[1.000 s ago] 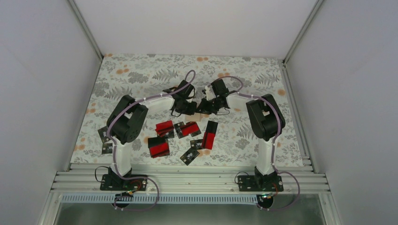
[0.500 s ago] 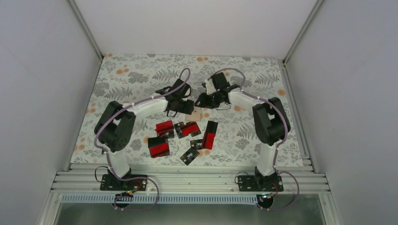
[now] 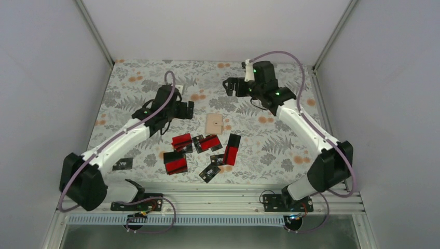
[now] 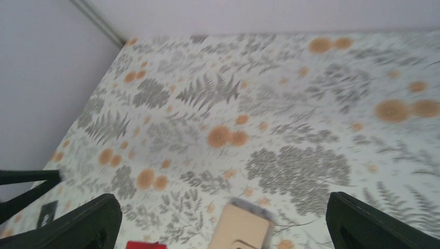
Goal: Put the credit cards into the card holder
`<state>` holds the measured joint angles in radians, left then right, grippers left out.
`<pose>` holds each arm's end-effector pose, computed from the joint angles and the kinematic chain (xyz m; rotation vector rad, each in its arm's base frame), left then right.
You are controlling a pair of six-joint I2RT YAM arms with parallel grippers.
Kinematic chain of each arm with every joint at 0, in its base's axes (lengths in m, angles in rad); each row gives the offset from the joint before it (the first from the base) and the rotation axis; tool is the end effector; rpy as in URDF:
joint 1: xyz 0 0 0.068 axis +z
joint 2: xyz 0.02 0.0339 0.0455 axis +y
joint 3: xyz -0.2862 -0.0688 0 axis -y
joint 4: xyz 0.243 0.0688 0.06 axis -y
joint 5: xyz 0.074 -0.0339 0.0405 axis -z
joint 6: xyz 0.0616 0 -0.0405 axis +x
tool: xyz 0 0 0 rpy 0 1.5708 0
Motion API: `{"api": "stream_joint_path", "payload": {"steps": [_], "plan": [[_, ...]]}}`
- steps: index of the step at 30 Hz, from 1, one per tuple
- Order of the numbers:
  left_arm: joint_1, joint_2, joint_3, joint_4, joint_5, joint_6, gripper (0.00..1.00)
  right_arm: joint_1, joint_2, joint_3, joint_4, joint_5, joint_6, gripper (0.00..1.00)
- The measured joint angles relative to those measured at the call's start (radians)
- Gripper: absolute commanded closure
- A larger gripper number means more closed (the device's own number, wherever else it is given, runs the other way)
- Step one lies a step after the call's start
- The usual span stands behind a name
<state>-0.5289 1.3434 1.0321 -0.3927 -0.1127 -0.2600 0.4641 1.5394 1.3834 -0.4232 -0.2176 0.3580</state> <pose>0.2696 -0.1496 0.2875 0.2472 2.2724 -0.2874 0.3273 0.1787 0.3476 -0.2483 2.2067 0.7010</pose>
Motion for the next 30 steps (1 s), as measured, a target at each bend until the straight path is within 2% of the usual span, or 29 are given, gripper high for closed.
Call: {"api": "stream_joint_path", "payload": {"steps": [10, 15, 18, 23, 30], "plan": [[-0.035, -0.294, -0.125, 0.102, -0.429, 0.029, 0.00, -0.001, -0.323, -0.229, 0.151, 0.331, 0.011, 0.00], [-0.013, -0.293, -0.180, 0.236, -0.582, 0.126, 0.00, -0.002, -0.298, -0.245, 0.193, 0.382, -0.060, 0.00], [0.055, -0.254, -0.266, 0.344, -0.564, 0.176, 0.00, -0.009, -0.246, -0.280, 0.222, 0.446, -0.087, 0.00], [0.177, -0.243, -0.482, 0.539, -0.458, 0.278, 0.00, -0.049, -0.238, -0.462, 0.323, 0.539, -0.133, 0.00], [0.251, -0.129, -0.594, 0.829, -0.389, 0.332, 0.00, -0.159, -0.175, -0.503, 0.450, 0.688, -0.143, 0.00]]}}
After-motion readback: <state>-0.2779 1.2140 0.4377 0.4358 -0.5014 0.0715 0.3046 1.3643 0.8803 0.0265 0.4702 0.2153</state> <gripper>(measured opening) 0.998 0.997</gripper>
